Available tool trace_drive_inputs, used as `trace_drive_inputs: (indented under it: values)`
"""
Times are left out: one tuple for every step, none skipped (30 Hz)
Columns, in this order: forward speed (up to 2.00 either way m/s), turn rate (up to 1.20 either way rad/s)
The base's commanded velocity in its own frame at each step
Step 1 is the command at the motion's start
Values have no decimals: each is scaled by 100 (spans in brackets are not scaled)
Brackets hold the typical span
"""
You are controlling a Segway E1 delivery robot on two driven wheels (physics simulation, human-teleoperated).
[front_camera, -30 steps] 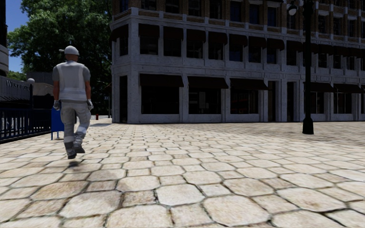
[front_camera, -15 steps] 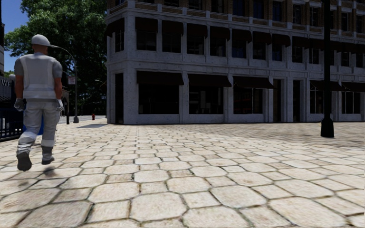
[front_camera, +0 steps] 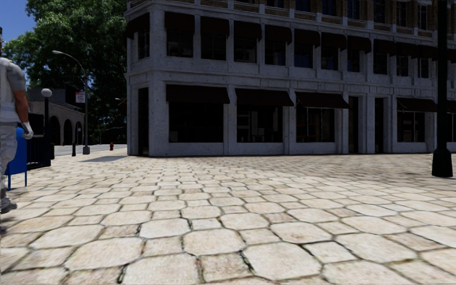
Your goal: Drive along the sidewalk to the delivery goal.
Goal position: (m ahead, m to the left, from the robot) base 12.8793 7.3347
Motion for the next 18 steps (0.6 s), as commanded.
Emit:
trace_drive_inputs:
  values:
    - [195, 4]
    - [195, 8]
    - [195, 9]
    - [195, 9]
    - [195, 9]
    - [195, 9]
    - [195, 9]
    - [195, 10]
    - [195, 10]
    - [195, 13]
    - [195, 18]
    - [195, 20]
    - [195, 20]
    - [195, 24]
    - [195, 29]
    - [195, 32]
    - [195, 32]
    - [195, 33]
